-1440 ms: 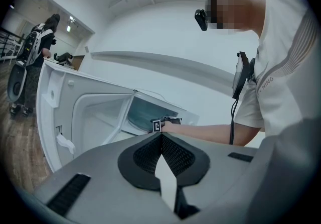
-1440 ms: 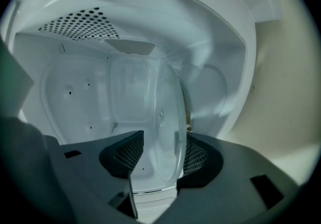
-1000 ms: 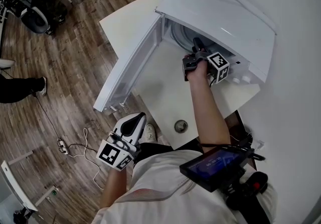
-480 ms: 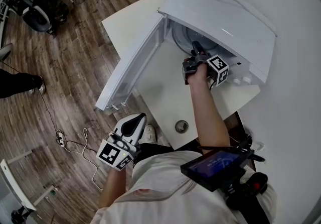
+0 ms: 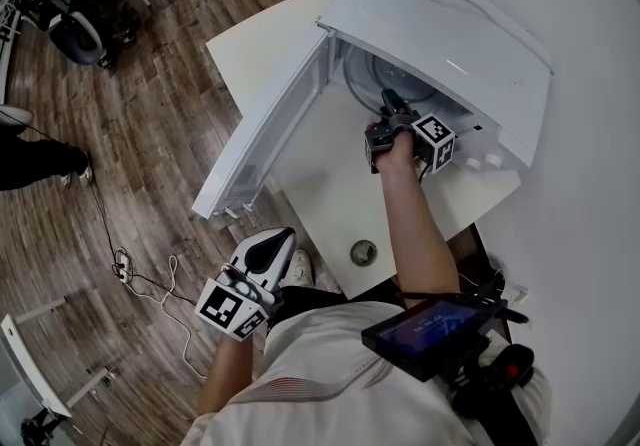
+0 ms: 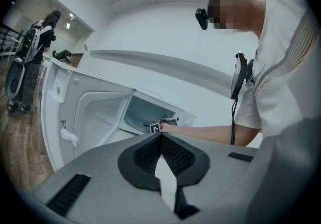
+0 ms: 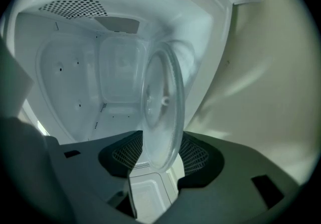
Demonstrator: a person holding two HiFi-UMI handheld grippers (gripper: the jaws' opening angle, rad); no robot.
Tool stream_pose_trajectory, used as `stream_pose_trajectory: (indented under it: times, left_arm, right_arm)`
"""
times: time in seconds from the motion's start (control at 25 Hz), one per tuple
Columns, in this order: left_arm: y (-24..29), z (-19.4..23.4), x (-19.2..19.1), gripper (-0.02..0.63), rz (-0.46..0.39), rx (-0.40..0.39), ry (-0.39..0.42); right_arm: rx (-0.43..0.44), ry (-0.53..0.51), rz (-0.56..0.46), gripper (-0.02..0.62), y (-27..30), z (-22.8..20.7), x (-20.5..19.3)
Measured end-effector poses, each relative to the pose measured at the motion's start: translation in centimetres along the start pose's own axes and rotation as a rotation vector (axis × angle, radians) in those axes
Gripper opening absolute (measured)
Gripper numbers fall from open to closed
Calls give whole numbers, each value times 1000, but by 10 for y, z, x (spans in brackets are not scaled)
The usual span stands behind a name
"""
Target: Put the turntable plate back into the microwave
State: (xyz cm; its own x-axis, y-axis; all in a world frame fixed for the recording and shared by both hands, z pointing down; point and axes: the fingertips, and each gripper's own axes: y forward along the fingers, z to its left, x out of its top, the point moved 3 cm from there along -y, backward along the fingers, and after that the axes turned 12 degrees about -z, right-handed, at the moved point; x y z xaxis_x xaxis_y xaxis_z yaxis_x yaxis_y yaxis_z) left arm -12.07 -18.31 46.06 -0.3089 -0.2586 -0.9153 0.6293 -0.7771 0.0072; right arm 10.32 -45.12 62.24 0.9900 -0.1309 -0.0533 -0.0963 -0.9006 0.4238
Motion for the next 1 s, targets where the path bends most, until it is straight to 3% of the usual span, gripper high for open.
stream_pose_trajectory:
  times: [0.16, 0.36, 0.6, 0.76, 1.0]
  left_arm:
    - [0, -1, -3, 11, 0, 2, -5]
    - [1, -4, -2, 12, -9, -2, -5]
    - [-3, -5, 5, 11, -7, -27, 24]
    - [-15, -8, 17, 11, -26, -92, 39]
    - [-38, -26, 39, 12, -43, -241, 74]
  right_arm:
    - [-18, 15, 24, 206, 7, -14, -3]
    - [21, -17, 84, 206, -6, -16, -13]
    - [188, -146, 247, 191, -76, -1, -36]
    - [253, -265, 190, 5, -142, 7, -23]
    - [414, -364, 64, 5, -245, 33, -14]
